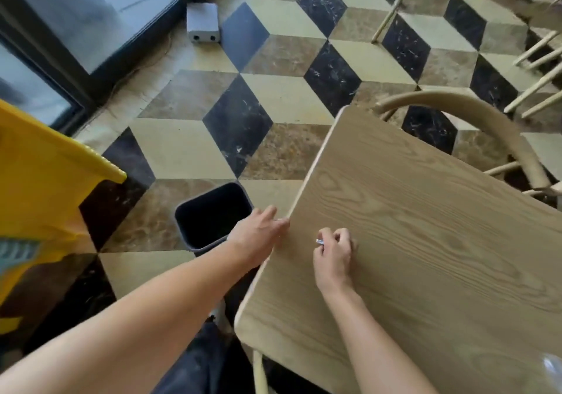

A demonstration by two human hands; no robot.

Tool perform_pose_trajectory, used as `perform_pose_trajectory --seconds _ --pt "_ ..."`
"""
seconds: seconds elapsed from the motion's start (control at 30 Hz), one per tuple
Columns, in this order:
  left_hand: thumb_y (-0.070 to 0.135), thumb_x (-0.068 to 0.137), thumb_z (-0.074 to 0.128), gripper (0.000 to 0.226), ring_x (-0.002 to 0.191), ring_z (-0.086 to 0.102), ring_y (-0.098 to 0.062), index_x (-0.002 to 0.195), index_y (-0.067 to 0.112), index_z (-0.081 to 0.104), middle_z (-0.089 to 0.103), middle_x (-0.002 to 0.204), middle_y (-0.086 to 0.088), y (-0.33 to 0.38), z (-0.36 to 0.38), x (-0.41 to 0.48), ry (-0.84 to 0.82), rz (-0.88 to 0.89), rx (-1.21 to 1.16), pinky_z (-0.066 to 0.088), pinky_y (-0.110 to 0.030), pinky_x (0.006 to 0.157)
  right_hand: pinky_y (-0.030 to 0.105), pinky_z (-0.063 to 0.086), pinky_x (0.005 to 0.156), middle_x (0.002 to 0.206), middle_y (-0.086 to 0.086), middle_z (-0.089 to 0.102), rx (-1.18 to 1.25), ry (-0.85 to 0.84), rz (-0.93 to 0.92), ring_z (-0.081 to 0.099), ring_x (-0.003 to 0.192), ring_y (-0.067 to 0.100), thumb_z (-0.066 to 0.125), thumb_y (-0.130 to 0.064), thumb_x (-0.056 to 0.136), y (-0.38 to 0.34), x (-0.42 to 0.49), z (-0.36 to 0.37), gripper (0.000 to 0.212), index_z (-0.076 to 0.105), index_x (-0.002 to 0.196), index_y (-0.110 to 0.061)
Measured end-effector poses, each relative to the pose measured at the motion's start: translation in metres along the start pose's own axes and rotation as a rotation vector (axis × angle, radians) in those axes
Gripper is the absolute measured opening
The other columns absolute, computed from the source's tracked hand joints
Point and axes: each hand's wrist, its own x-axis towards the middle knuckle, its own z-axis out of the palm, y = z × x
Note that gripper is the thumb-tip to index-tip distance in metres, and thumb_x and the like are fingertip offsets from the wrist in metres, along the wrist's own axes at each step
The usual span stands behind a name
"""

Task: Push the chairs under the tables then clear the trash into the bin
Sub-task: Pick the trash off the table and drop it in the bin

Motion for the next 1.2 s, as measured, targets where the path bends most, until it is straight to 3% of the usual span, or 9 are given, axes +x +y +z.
perform_pose_trajectory --seconds 0.07,0.13,0.37,0.53,0.7,1.03,1.2 --pt "0.009 0.095 0.05 0.036 0.098 0.049 -0.032 0.128 0.024 0.049 0.043 0.116 -0.01 -0.049 -0.013 -0.016 -0.005 -0.092 -0.016 0.053 -0.047 0.077 0.046 0.048 0.073 0.097 0.014 0.051 -0.035 -0.149 -0.092 0.045 0.09 0.035 0.059 0.012 0.076 -0.052 0.002 0.017 0.026 0.067 0.09 -0.01" --pt "0.009 0.095 0.052 0.034 0.101 0.05 -0.033 0.126 0.024 0.05 0.043 0.115 -0.01 -0.095 -0.023 -0.028 -0.016 -0.171 -0.037 0.053 -0.047 0.08 0.039 0.046 0.078 0.104 0.012 0.049 -0.074 -0.246 -0.192 0.045 0.1 0.032 0.056 0.002 0.087 -0.096 0.001 0.03 0.022 0.065 0.102 -0.012" --pt "0.014 0.09 0.063 0.034 0.092 0.056 -0.032 0.12 0.024 0.053 0.046 0.103 -0.008 -0.186 -0.038 -0.047 -0.044 -0.339 -0.081 0.058 -0.046 0.073 0.035 0.049 0.069 0.108 0.003 0.046 -0.095 -0.355 -0.316 0.042 0.104 0.022 0.053 -0.008 0.094 -0.181 0.008 0.052 0.022 0.061 0.111 -0.019" --pt "0.002 0.089 0.057 0.043 0.089 0.058 -0.032 0.125 0.022 0.048 0.047 0.103 -0.009 -0.198 -0.046 -0.039 -0.014 -0.407 -0.229 0.059 -0.045 0.071 0.034 0.049 0.078 0.108 0.005 0.048 -0.087 -0.36 -0.301 0.044 0.106 0.023 0.052 -0.006 0.094 -0.203 0.022 0.057 0.027 0.06 0.116 -0.019" --pt "0.001 0.088 0.053 0.048 0.093 0.058 -0.035 0.131 0.021 0.042 0.046 0.104 -0.011 -0.198 -0.053 -0.029 -0.034 -0.367 -0.242 0.055 -0.044 0.072 0.035 0.048 0.085 0.112 0.007 0.052 -0.106 -0.349 -0.28 0.047 0.109 0.026 0.053 -0.006 0.094 -0.216 0.033 0.06 0.032 0.057 0.123 -0.018" --pt "-0.001 0.087 0.054 0.039 0.094 0.06 -0.036 0.122 0.012 0.044 0.047 0.106 -0.01 -0.209 -0.053 -0.018 -0.088 -0.357 -0.225 0.054 -0.044 0.075 0.033 0.047 0.086 0.123 0.005 0.045 -0.152 -0.426 -0.29 0.043 0.115 0.024 0.057 -0.011 0.094 -0.226 0.044 0.073 0.04 0.051 0.132 -0.023" --pt "0.002 0.087 0.056 0.027 0.088 0.059 -0.031 0.111 0.012 0.049 0.048 0.101 -0.007 -0.211 -0.064 -0.021 -0.121 -0.353 -0.158 0.056 -0.043 0.074 0.034 0.049 0.081 0.117 0.006 0.049 -0.158 -0.421 -0.276 0.046 0.112 0.024 0.053 -0.013 0.097 -0.218 0.042 0.059 0.031 0.052 0.128 -0.017"
